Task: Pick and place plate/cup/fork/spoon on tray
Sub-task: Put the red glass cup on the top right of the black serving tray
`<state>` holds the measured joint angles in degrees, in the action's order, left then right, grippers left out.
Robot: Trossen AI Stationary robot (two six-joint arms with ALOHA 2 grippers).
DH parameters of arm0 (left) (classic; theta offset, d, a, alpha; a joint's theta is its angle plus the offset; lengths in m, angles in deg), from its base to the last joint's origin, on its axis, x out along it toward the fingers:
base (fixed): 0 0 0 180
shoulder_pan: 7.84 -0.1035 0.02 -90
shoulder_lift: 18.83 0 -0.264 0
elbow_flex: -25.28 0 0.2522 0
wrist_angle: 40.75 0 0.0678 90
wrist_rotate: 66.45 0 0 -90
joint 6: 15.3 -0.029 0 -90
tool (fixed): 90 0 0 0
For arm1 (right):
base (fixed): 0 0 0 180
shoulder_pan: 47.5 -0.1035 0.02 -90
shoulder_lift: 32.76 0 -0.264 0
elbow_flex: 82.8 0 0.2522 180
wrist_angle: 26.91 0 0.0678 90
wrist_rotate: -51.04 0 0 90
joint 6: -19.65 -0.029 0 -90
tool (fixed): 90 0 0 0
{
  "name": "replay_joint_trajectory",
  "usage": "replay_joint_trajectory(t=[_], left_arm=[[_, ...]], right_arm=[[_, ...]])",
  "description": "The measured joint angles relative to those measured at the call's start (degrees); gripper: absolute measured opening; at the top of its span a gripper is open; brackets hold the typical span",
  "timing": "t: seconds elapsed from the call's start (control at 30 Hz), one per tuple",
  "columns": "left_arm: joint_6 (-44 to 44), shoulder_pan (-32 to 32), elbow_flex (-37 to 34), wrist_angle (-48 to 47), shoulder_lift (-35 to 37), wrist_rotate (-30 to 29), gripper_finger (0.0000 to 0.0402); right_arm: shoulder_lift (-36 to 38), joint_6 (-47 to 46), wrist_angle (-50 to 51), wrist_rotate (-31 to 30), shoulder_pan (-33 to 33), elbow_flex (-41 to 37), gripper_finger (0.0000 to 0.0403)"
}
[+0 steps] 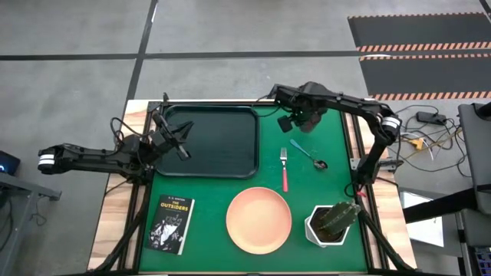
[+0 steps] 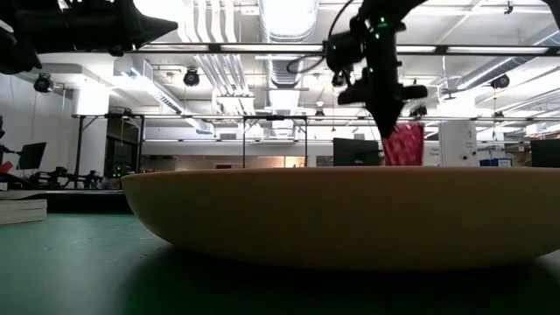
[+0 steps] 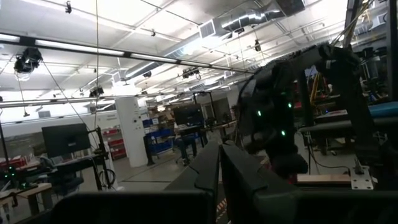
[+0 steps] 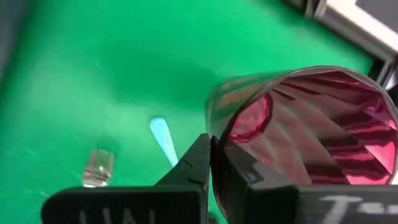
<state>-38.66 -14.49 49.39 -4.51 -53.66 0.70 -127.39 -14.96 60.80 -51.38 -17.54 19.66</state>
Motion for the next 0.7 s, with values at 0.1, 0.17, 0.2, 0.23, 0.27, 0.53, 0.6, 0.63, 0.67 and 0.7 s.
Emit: replay_joint_trajectory(t=[0.1, 0.17, 0.2, 0.23, 0.27, 0.53, 0.6, 0.63, 0.67, 0.7], left_arm=[[0.0, -0.01, 0.0, 0.01, 0.0, 0.0, 0.0], [0.0, 0.0, 0.0, 0.01, 0.0, 0.0, 0.0], [0.0, 0.0, 0.0, 0.01, 0.0, 0.0, 0.0], [-0.02, 0.0, 0.0, 0.01, 0.0, 0.0, 0.0], [0.0, 0.0, 0.0, 0.03, 0.0, 0.0, 0.0], [-0.01, -0.01, 0.0, 0.05, 0.0, 0.0, 0.0], [-0.02, -0.01, 0.0, 0.01, 0.02, 0.0, 0.0], [0.0, -0.01, 0.0, 0.03, 0.04, 0.01, 0.0], [0.0, -0.01, 0.0, 0.03, 0.03, 0.01, 0.0], [0.0, -0.02, 0.0, 0.03, 0.0, 0.01, 0.0]], right_arm=[[-0.24, 1.01, -0.17, -0.79, -0.59, 4.42, 0.0009], [-1.04, 1.41, -0.72, -1.09, -1.26, 7.64, 0.0009], [-1.65, 1.73, -1.21, -1.14, -1.64, 9.35, 0.0009], [-2.43, 2.35, -1.53, -1.14, -2.12, 11.21, 0.0009], [-3.38, 2.82, -1.65, -1.18, -2.6, 13.12, 0.0009], [-14.48, 9.91, -1.15, 1.95, -5.94, 30.05, 0.0009], [-17.52, 11.88, -0.78, 2.71, -6.44, 34.13, 0.0009], [-18.94, 12.86, -0.62, 2.85, -6.51, 36.19, 0.0009], [-20.27, 13.64, -0.58, 3.18, -6.73, 37.95, 0.0009], [-21.57, 14.8, -0.53, 3.46, -6.78, 39.72, 0.0009]])
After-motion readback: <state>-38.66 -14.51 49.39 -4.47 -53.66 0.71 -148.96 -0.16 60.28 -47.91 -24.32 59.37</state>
